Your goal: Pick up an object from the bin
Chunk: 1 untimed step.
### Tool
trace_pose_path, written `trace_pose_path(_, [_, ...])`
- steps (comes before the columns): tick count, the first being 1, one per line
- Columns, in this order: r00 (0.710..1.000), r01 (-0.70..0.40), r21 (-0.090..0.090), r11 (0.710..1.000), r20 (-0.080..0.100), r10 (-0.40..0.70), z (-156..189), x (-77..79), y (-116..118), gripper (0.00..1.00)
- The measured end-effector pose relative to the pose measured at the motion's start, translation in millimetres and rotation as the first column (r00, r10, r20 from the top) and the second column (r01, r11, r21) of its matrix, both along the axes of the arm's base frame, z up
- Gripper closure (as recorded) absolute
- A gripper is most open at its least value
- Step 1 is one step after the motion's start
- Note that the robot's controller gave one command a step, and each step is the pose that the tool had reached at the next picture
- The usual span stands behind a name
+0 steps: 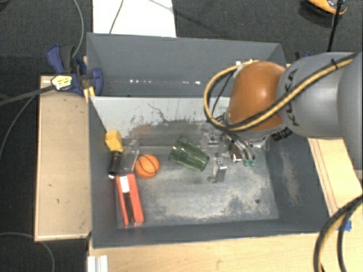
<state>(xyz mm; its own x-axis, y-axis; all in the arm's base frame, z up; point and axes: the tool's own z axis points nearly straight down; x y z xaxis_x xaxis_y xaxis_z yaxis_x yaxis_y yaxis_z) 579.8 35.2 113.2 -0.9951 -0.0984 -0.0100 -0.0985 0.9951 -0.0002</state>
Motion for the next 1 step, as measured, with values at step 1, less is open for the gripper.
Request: trace_pose_path(1, [0.999,-0.04,0.0,0.999,0.015,0.04,-2.8,8.2,7.8,0.0])
